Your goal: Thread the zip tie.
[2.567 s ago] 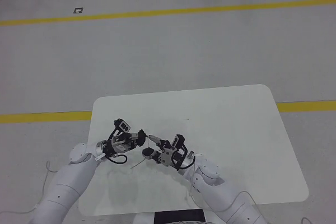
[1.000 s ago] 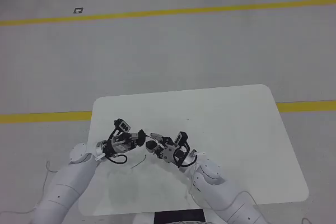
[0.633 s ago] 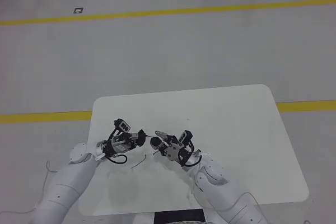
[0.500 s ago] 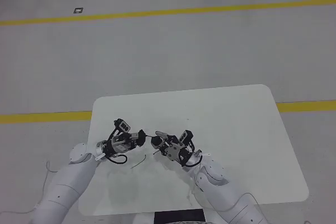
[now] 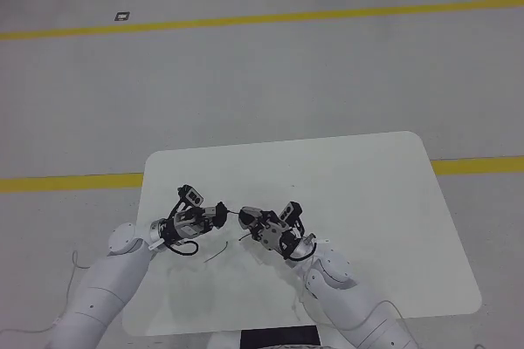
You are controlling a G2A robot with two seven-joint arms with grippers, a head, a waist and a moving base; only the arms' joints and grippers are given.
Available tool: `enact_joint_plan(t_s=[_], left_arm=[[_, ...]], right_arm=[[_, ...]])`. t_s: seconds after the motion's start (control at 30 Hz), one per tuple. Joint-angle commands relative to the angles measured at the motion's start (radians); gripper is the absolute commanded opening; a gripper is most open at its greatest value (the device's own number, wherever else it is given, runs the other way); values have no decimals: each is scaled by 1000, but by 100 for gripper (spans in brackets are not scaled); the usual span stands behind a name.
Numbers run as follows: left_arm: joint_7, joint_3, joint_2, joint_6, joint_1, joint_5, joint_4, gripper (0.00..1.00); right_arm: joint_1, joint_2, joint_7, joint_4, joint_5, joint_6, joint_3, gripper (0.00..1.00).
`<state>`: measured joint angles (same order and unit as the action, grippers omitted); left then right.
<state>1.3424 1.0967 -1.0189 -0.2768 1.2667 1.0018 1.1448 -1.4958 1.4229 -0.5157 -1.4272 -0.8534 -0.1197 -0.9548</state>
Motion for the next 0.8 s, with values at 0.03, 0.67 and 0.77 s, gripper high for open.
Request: enact_joint_plan(t_s=[0.03, 0.67, 0.77], left_arm=[[0, 0, 0, 0, 0, 0, 0, 0], [0, 0, 0, 0, 0, 0, 0, 0], [0, 0, 0, 0, 0, 0, 0, 0]], right_arm=[[-1, -1, -4, 0, -2, -3, -4, 9], [-19, -5, -19, -8, -1, -24, -21, 7], [-19, -6, -19, -8, 3, -26, -21, 5]])
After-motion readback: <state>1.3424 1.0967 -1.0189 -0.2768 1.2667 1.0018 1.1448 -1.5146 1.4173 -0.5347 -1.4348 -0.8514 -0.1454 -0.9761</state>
